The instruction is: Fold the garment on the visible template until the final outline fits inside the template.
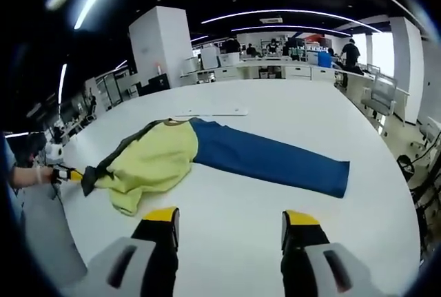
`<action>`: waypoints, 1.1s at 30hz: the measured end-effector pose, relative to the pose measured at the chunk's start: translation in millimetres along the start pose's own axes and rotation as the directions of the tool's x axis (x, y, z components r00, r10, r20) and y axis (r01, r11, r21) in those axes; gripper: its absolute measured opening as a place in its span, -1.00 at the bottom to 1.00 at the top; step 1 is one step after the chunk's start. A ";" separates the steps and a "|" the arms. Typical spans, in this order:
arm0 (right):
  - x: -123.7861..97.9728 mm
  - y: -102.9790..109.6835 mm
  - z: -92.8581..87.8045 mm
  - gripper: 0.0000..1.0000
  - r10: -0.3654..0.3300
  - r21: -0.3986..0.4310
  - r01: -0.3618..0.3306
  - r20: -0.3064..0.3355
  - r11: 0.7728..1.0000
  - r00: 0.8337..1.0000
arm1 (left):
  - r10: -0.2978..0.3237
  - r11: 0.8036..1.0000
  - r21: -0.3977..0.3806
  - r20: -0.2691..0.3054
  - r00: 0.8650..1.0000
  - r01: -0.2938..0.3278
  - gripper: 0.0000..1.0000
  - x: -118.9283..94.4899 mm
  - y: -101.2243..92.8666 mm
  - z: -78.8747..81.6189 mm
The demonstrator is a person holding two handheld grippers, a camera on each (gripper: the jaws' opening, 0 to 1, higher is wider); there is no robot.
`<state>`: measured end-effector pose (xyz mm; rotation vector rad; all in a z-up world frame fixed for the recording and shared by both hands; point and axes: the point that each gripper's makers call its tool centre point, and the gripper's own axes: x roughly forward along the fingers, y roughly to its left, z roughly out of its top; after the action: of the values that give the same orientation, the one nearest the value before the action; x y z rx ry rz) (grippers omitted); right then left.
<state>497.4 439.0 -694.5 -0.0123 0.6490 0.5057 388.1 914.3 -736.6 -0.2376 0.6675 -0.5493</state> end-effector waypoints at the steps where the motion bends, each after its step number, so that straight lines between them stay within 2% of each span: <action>1: 0.7 0.8 0.1 0.16 0.002 -0.001 -0.002 -0.003 1.000 1.000 | 0.001 1.000 -0.018 0.002 1.000 -0.001 -1.00 -2.0 1.3 2.6; 2: 1.5 1.8 0.6 0.15 0.001 -0.001 -0.001 -0.007 1.000 1.000 | 0.010 0.999 -0.038 -0.001 1.000 -0.010 -1.00 -5.3 6.1 4.0; 8: 3.3 9.9 10.1 0.15 0.004 -0.007 -0.004 0.010 1.000 1.000 | 0.053 0.998 -0.028 0.020 0.998 -0.053 -1.00 -21.0 33.2 16.4; 12: 2.7 13.4 12.7 0.11 0.004 -0.025 -0.004 0.010 1.000 1.000 | 0.081 0.997 -0.003 0.002 0.997 -0.081 -1.00 -27.4 52.1 21.4; 16: 0.0 16.0 16.2 0.17 0.005 -0.029 -0.004 0.016 1.000 1.000 | 0.102 0.995 0.024 -0.011 0.995 -0.102 -1.00 -32.4 70.7 28.9; 21: -1.2 18.2 19.7 0.34 0.005 -0.041 -0.004 0.018 0.999 1.000 | 0.123 0.991 0.052 -0.057 0.991 -0.120 -1.00 -33.1 95.0 30.9; 25: -0.1 20.2 19.5 0.40 0.000 -0.037 0.001 0.021 0.999 1.000 | 0.134 0.991 0.038 -0.059 0.989 -0.132 -1.00 -34.2 108.3 38.2; 27: 1.6 21.3 16.1 0.40 -0.009 -0.038 0.009 0.009 0.999 1.000 | 0.147 0.988 0.057 -0.065 0.987 -0.144 -1.00 -35.0 117.0 41.7; 33: 4.7 27.5 8.6 0.38 -0.007 -0.048 0.006 -0.020 0.999 1.000 | 0.162 0.986 0.052 -0.067 0.984 -0.159 -1.00 -36.2 154.7 52.4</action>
<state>493.1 466.7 -686.4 -0.0652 0.6562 0.5155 460.8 1065.0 -736.3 -0.1191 0.7352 -0.4198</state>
